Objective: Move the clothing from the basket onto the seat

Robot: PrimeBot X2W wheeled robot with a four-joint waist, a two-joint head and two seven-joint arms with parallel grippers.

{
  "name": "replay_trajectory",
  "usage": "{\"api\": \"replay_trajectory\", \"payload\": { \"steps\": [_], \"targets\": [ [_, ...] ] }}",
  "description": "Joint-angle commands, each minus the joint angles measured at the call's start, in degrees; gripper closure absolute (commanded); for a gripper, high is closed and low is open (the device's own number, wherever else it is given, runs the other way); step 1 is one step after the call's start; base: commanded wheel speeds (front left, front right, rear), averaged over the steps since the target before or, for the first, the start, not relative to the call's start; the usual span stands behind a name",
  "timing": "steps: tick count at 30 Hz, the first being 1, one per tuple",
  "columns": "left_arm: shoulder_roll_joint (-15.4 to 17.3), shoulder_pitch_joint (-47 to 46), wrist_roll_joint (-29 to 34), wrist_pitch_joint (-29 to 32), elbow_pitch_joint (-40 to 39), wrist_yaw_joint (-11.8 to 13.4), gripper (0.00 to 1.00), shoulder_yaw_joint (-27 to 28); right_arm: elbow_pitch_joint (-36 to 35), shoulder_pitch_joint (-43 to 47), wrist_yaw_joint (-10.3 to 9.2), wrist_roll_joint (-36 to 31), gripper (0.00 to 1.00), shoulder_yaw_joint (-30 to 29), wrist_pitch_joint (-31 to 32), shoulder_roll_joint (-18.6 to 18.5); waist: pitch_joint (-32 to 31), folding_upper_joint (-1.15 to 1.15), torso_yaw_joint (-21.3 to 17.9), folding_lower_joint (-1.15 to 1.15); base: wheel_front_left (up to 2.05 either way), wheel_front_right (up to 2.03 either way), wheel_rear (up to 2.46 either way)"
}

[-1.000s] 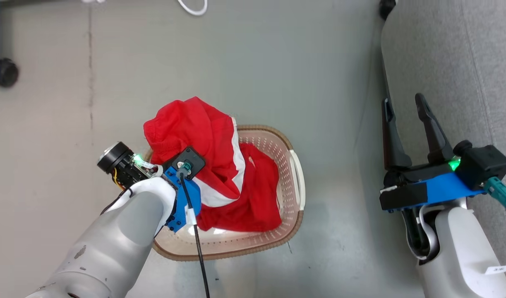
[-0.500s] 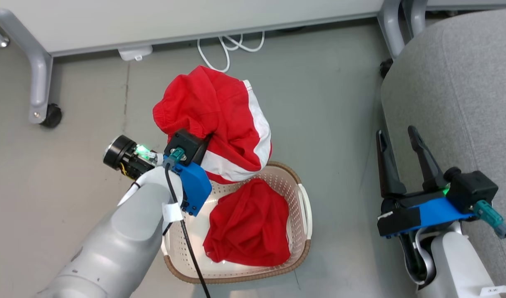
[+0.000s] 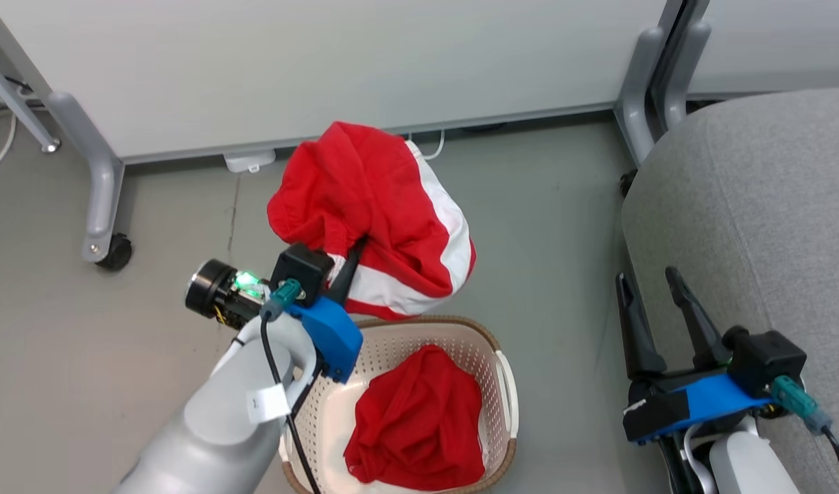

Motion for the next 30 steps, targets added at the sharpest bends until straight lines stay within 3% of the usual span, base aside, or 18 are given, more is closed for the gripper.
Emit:
{"api": "replay_trajectory", "payload": {
  "steps": [1,21,30],
  "targets": [
    [0.27,1.2,0.38,-0.27,-0.77,0.29,1.0,0.46,0.29,1.24,0.03,0.09,0.0,0.09,-0.18,-0.23,-1.33,0.0,0.02,0.01,0.0,0.0,0.0],
    [0.55,11.25,3.4,-0.28,-8.28,0.11,1.0,5.66,1.2,6.47,0.03,2.24,0.0,1.73,-0.18,-0.23,-7.37,0.0,0.43,0.01,0.0,0.0,0.0],
    [-0.13,10.87,4.56,-0.28,-8.67,-0.36,1.0,6.82,-0.09,5.35,0.03,1.9,0.0,7.54,-0.18,-0.21,-7.08,0.0,1.04,0.01,0.0,0.0,0.0]
  ]
}}
